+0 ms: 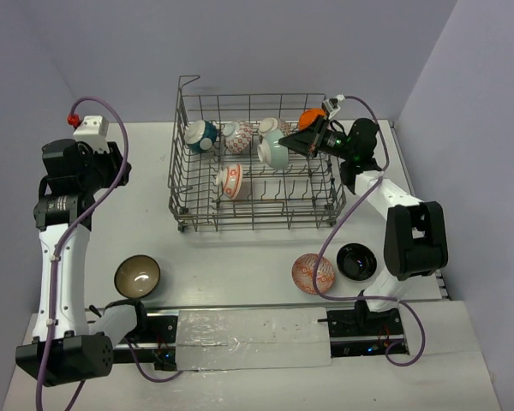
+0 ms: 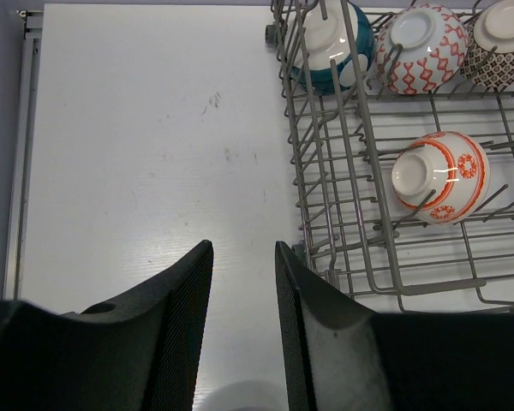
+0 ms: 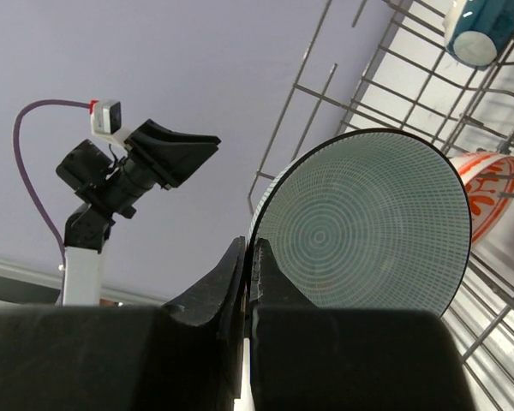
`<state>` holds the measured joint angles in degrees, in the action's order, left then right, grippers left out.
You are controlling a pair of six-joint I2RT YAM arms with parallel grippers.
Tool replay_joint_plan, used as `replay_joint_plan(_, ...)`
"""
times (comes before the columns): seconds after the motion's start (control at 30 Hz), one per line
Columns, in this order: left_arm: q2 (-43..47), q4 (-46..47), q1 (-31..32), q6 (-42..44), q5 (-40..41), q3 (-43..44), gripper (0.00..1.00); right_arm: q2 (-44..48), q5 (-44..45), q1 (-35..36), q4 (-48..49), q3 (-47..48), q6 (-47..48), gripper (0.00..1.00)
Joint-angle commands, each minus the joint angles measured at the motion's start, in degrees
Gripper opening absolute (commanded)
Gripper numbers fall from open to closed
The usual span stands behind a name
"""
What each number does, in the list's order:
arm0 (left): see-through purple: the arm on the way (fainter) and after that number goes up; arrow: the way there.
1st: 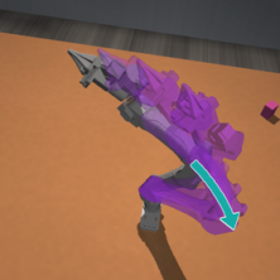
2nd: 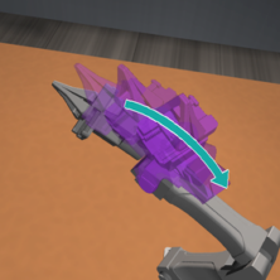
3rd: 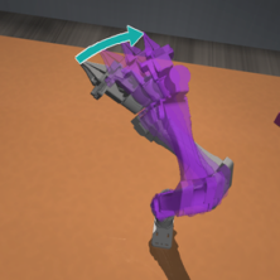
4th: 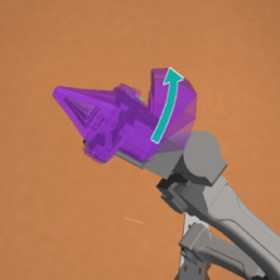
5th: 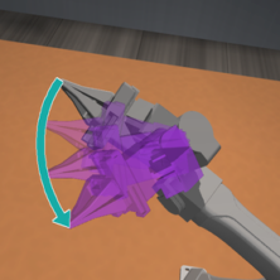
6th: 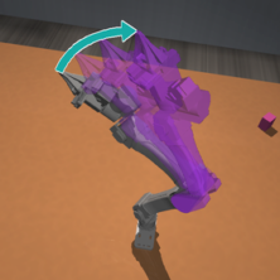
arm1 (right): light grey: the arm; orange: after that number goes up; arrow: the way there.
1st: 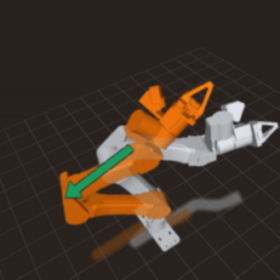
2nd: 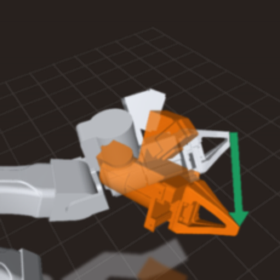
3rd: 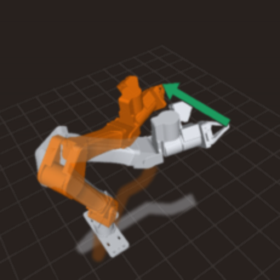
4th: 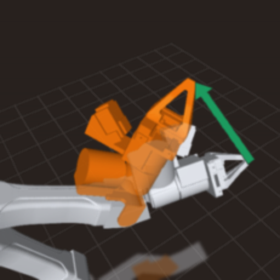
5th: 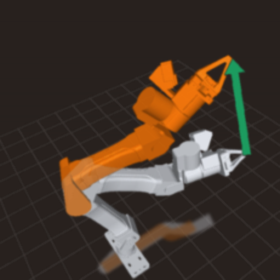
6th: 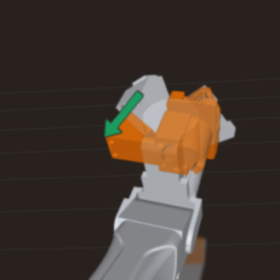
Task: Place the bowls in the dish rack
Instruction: Insert the bowl into the dish rack.
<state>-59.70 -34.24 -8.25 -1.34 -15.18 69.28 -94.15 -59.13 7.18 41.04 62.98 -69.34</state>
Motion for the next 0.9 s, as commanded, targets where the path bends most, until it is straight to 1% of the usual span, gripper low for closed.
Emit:
replay_joint_plan(0.0,0.8,2.2,-1.1,-1.2,-2.3,-0.2,0.41,-0.7,1.8,0.7,6.3,-0.2,1.0,0.0)
replay_joint_plan(0.17,0.1,2.5,-1.3,-1.3,-2.0,-0.2,0.41,-2.0,3.2,1.3,7.0,-0.9,2.2,0.0)
replay_joint_plan(0.23,0.1,2.8,-1.3,-1.3,-2.3,-0.6,0.41,-2.4,3.9,2.0,4.8,-0.4,4.2,0.0)
replay_joint_plan(0.4,-0.4,2.5,-1.3,-1.2,-2.8,-0.5,0.41,-4.5,4.2,3.6,3.2,1.3,5.3,0.0)
replay_joint_plan(0.67,-1.4,1.5,-1.3,-0.2,-3.0,0.2,0.4,-6.7,5.4,5.0,-1.6,3.2,10.1,0.0)
replay_joint_plan(0.77,-1.1,2.1,-1.3,0.0,-2.9,-0.2,0.4,-7.3,5.9,5.5,-2.3,3.4,11.9,0.0)
replay_joint_plan(0.87,-1.1,2.2,-1.3,0.0,-3.2,-0.2,0.4,-8.5,6.0,5.6,-1.9,3.8,11.7,0.0)
